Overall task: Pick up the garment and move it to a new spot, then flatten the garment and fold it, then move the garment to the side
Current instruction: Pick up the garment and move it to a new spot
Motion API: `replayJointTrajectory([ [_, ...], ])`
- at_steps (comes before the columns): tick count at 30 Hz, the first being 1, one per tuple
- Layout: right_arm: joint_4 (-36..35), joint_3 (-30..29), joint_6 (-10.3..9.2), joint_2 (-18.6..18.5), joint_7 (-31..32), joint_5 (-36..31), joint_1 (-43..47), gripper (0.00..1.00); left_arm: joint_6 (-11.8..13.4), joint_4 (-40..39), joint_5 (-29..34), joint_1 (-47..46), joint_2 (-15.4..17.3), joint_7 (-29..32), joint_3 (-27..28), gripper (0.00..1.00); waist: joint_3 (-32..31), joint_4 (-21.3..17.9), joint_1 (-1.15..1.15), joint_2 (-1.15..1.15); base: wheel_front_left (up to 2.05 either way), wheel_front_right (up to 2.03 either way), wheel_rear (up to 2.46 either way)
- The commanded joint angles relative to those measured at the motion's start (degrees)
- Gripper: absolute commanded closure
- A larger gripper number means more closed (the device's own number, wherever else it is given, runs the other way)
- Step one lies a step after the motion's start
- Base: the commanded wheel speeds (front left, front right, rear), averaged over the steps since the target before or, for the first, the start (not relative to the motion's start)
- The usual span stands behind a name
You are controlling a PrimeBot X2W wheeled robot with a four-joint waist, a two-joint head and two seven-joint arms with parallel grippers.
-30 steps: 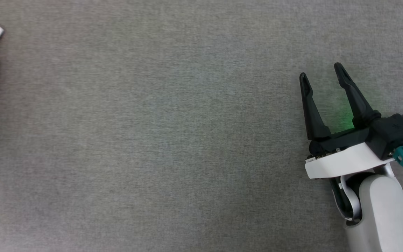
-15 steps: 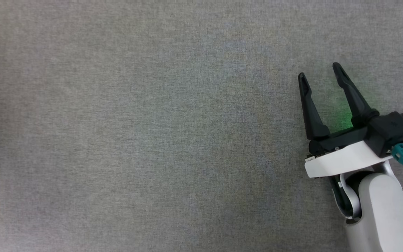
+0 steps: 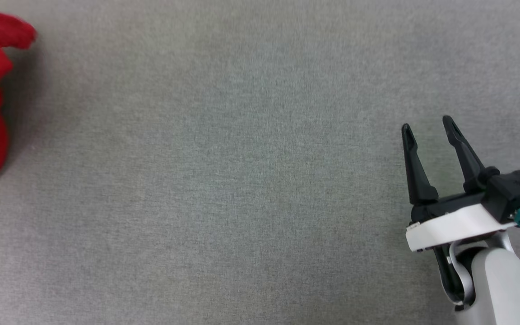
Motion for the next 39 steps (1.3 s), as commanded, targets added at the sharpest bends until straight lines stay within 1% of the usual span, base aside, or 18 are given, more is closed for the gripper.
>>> replayJointTrajectory([
  [1, 0.2, -0.6, -0.01, 0.0, -0.2, 0.5, 1.4, 0.00, -0.2, -0.6, 0.4, -0.4, -1.0, -2.8, -0.6, 1.00, -3.4, -0.2, 0.00, 0.00, 0.00, 0.00, 0.00],
  [3, 0.3, -1.2, -0.01, 0.0, -0.2, 0.9, 2.4, 0.00, -0.3, -1.5, -0.2, 0.0, -2.2, -6.4, -0.3, 1.00, -5.1, -0.6, 0.00, 0.00, 0.00, 0.00, 0.00],
  [4, 0.3, -1.2, -0.01, 0.0, -0.2, 0.9, 2.4, 0.00, -0.3, -1.5, -0.2, 0.0, -2.2, -6.4, -0.3, 1.00, -5.1, -0.6, 0.00, 0.00, 0.00, 0.00, 0.00],
  [5, 0.3, -1.3, -0.01, 0.0, -0.1, 1.1, 2.9, 0.00, -0.4, -2.0, -0.1, 0.5, -2.8, -7.9, -0.6, 1.00, -5.8, -0.9, 0.00, 0.00, 0.00, 0.00, 0.00],
  [9, 0.5, -1.9, -0.01, 0.0, 0.1, 1.5, 5.1, 0.00, 0.6, -4.7, -0.7, 3.0, -5.8, -13.4, -0.7, 1.00, -9.1, -2.1, 0.00, 0.00, 0.00, 0.00, 0.00],
  [12, 0.6, -1.9, -0.01, 0.0, 0.5, 1.9, 6.4, 0.00, 1.1, -8.0, -1.1, 5.5, -8.1, -16.3, -1.0, 1.00, -11.3, -3.4, 0.00, 0.00, 0.00, 0.00, 0.00],
  [16, 0.4, -2.7, -0.01, 0.0, 0.8, 1.9, 8.3, 0.00, 1.1, -13.2, -2.2, 9.8, -12.4, -17.6, -2.4, 1.00, -13.7, -5.0, 0.00, 0.00, 0.00, 0.00, 0.00],
  [19, 0.4, -3.0, -0.01, 0.0, 1.1, 2.5, 9.5, 0.00, 1.7, -17.1, -3.1, 13.3, -16.0, -18.3, -3.5, 1.00, -15.3, -6.5, 0.00, 0.00, 0.00, 0.00, 0.00],
  [24, 0.3, -2.8, -0.01, 0.0, 1.8, 2.9, 11.2, 0.00, 2.3, -22.3, -4.1, 19.0, -22.2, -18.0, -6.6, 1.00, -16.8, -9.2, 0.00, 0.00, 0.00, 0.00, 0.00],
  [26, 0.4, -2.7, -0.01, 0.0, 2.1, 3.0, 11.6, 0.00, 2.3, -23.8, -4.2, 21.2, -24.6, -18.1, -8.3, 1.00, -17.3, -10.4, 0.00, 0.00, 0.00, 0.00, 0.00],
  [28, 0.4, -2.3, -0.01, 0.0, 2.2, 3.1, 11.9, 0.00, 2.2, -25.0, -4.4, 23.1, -26.1, -18.1, -10.1, 1.00, -17.6, -11.6, 0.00, 0.00, 0.00, 0.00, 0.00],
  [31, 0.4, -2.1, -0.01, 0.0, 2.5, 3.2, 12.3, 0.00, 1.1, -26.4, -4.8, 26.0, -27.9, -17.3, -14.4, 1.00, -17.8, -13.1, 0.00, 0.00, 0.00, 0.00, 0.00],
  [35, 0.3, -2.1, -0.01, 0.0, 2.7, 3.4, 12.9, 0.00, 0.4, -27.6, -5.4, 29.8, -28.7, -15.9, -20.5, 1.00, -17.6, -14.3, 0.00, 0.00, 0.00, 0.00, 0.00],
  [36, 0.3, -2.3, -0.01, 0.0, 2.6, 3.4, 13.0, 0.00, 0.5, -28.0, -5.2, 30.5, -28.8, -16.0, -21.8, 1.00, -17.5, -14.4, 0.00, 0.00, 0.00, 0.00, 0.00],
  [39, 0.1, -3.0, -0.01, 0.0, 2.5, 3.5, 13.7, 0.00, -0.3, -28.7, -5.7, 33.8, -29.1, -15.1, -26.5, 1.00, -16.9, -14.2, 0.00, 0.00, 0.00, 0.00, 0.00],
])
